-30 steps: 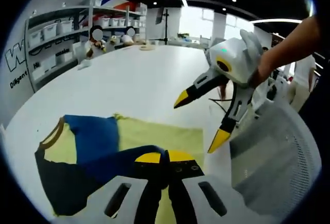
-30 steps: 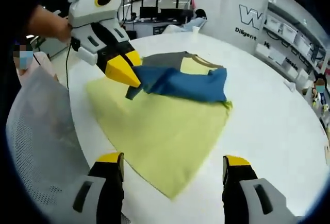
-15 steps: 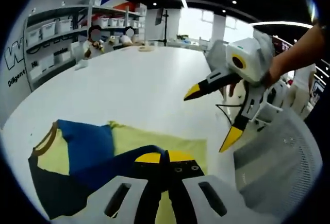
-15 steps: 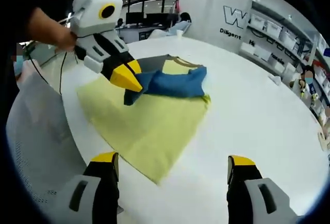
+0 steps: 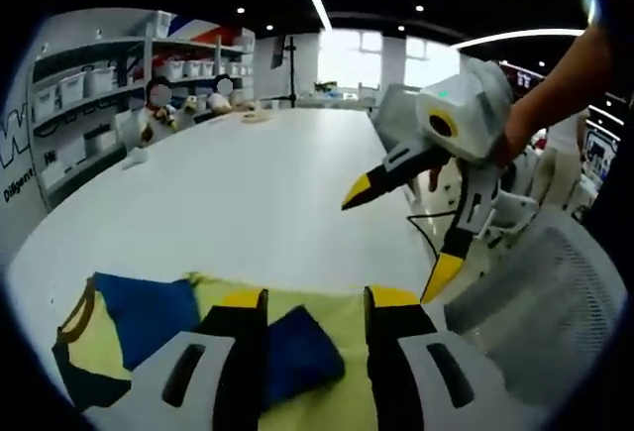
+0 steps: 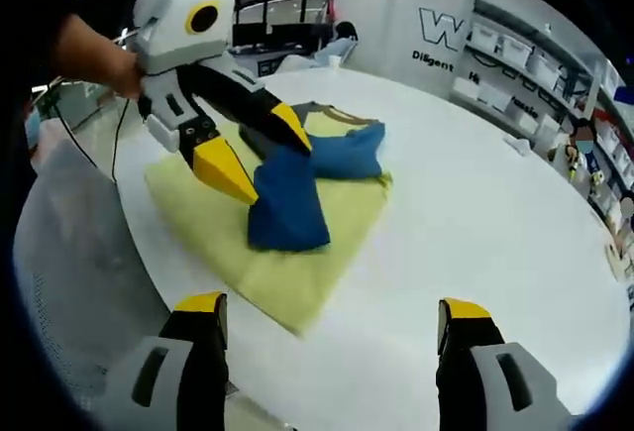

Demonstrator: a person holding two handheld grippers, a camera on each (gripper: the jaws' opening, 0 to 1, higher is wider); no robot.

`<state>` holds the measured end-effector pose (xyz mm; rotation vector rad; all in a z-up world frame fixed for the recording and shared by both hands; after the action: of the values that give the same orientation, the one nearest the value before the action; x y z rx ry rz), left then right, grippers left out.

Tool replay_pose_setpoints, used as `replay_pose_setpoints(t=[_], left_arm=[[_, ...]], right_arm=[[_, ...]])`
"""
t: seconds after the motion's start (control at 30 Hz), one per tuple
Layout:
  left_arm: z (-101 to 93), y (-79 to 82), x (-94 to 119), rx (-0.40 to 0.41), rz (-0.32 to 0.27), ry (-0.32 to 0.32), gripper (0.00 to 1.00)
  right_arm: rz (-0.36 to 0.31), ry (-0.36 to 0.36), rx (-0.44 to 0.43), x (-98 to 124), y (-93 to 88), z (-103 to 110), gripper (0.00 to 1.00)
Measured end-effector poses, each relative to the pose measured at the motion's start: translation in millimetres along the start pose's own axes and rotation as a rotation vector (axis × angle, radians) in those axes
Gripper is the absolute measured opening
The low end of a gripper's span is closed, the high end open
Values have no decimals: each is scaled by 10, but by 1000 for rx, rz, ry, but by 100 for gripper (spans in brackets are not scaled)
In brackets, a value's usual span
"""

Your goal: Fold the garment on the visible template until the final outline fits inside the template.

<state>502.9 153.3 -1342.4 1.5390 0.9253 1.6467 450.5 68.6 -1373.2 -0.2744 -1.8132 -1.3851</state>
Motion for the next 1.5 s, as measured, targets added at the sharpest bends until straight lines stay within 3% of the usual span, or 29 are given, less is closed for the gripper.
replay_pose_setpoints(t=[0.27, 0.5, 0.77, 0.87, 1.07, 1.5], left_arm=[[-36, -191, 115, -58, 70, -10, 32], [55, -283, 296, -42, 82, 26, 32], [182, -498, 537, -4, 112, 83, 32], [219, -562, 628, 40, 109, 103, 34], [263, -626, 785, 40, 101, 137, 37], [304, -809, 1080, 120, 80, 204, 50]], right_arm=[[-3, 16, 22, -60, 78, 68, 85], [-11, 38, 33, -170, 197, 154, 80], [0, 78, 46, -329, 281, 300, 75], [5, 90, 58, -385, 318, 351, 74], [16, 113, 82, -493, 387, 416, 74], [50, 148, 141, -720, 496, 516, 71]])
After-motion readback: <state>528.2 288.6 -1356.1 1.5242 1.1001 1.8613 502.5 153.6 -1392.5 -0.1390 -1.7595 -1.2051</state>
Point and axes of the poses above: the point that each gripper's makers call its tool centre point, and the gripper's own axes: x roughly backward along the fingers, z roughly to its left, y roughly out of its top, the point moved 2 cm from there along x, roughly backward along the fingers, and after that the axes turned 3 degrees about -x, right-handed, at the moved point
